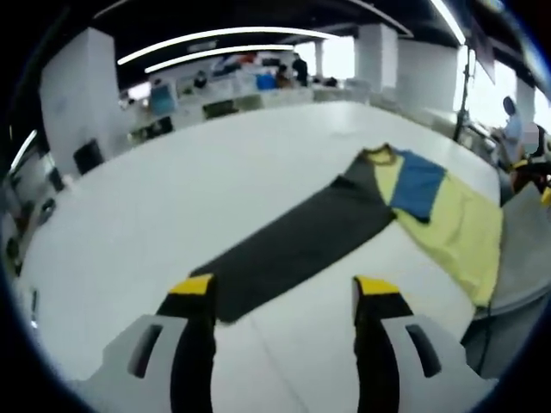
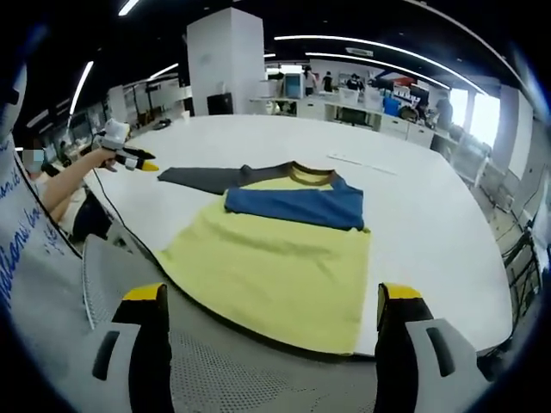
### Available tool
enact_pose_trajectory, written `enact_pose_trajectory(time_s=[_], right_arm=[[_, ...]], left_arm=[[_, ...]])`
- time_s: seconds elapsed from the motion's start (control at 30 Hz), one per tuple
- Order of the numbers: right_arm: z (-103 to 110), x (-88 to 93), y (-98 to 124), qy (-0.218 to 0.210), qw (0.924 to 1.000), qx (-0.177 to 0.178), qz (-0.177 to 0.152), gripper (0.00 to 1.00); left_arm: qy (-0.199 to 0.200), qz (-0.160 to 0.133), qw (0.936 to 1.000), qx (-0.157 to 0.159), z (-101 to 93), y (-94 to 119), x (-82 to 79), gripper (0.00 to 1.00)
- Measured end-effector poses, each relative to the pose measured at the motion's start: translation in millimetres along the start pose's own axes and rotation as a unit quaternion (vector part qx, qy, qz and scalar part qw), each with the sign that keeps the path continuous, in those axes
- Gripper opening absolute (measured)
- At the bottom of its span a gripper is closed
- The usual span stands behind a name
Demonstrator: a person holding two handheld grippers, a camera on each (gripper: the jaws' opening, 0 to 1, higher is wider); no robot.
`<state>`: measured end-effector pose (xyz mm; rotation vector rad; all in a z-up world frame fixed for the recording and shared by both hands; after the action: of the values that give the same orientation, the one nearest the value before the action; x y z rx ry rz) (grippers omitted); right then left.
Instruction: Fold the garment on the visible template until the final outline fits inside the template.
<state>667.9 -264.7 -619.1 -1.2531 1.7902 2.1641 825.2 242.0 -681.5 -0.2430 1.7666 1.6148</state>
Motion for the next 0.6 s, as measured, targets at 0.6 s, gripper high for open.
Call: enact_pose_trajectory(time_s=[0.6], right_arm=[[2,-9.0,-3,0.008,0.9999,-0.002,0.01,1.0]], left_arm=[[0.004,0.022,0.9997,-0.007,25.8,-13,4.5,0.57]])
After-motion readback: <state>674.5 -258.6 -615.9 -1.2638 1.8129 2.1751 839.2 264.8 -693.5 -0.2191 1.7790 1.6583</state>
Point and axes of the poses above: the point that each gripper's makers call its tool centre point, and the gripper's own axes: y roughly backward along the fingers, z roughly to its left, x roughly out of its underside, the point moved 3 cm from there along y, roughly backward along the fingers, and after that the axes turned 15 degrees about z, right-handed, at the moved point
